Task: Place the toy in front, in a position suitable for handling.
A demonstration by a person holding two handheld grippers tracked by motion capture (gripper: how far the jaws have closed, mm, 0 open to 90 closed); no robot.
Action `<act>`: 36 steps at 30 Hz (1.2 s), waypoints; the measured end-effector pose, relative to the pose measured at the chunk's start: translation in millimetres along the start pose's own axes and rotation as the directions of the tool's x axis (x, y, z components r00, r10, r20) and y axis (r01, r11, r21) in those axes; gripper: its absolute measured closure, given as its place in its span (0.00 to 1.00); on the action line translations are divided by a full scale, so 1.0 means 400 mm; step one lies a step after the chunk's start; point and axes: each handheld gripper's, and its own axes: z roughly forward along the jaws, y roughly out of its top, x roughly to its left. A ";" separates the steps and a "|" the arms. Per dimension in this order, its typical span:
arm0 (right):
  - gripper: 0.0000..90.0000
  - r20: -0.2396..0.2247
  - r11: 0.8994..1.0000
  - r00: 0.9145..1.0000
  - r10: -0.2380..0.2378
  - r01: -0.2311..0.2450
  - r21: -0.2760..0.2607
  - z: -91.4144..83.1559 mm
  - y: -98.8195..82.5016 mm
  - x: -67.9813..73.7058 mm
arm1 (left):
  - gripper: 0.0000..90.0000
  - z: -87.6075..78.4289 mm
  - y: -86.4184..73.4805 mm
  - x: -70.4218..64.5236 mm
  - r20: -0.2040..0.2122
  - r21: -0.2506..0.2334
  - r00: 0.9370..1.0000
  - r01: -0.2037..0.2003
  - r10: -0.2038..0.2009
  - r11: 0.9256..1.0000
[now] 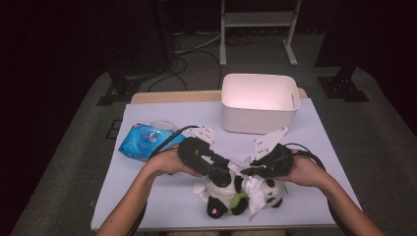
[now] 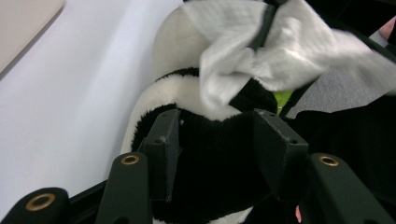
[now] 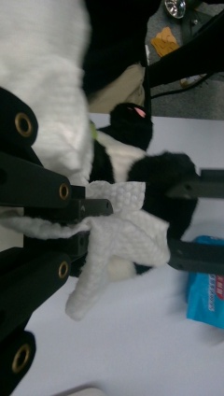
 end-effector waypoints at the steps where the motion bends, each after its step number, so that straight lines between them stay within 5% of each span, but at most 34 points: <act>1: 0.96 0.001 1.000 1.000 -0.002 0.002 0.001 0.009 0.010 -0.005 | 0.58 0.000 0.002 -0.003 0.000 0.007 1.000 -0.011 0.011 1.000; 11: 0.95 0.016 0.999 1.000 0.001 -0.002 0.040 0.011 0.001 -0.008 | 0.58 0.003 0.002 -0.022 0.003 0.012 1.000 -0.029 0.029 1.000; 20: 0.66 0.077 0.999 0.997 0.030 -0.033 0.036 -0.023 -0.015 -0.026 | 0.58 0.002 0.003 -0.022 0.005 0.013 1.000 -0.027 0.027 1.000; 28: 0.58 0.125 0.998 0.991 0.043 -0.048 0.035 -0.058 -0.025 -0.037 | 0.58 0.002 0.003 -0.021 0.005 0.011 1.000 -0.025 0.025 1.000; 31: 0.63 0.154 0.998 0.987 0.047 -0.053 0.036 -0.077 -0.038 -0.039 | 0.57 0.002 0.004 -0.020 0.005 0.014 1.000 -0.027 0.027 1.000; 34: 0.86 0.184 0.999 0.983 0.022 -0.030 0.043 -0.084 -0.050 -0.036 | 0.57 0.002 0.005 -0.019 0.006 0.016 1.000 -0.026 0.026 1.000; 36: 0.92 0.192 0.998 0.981 0.019 -0.029 0.051 -0.084 -0.058 -0.040 | 0.57 0.003 0.006 -0.020 0.005 0.016 1.000 -0.024 0.023 1.000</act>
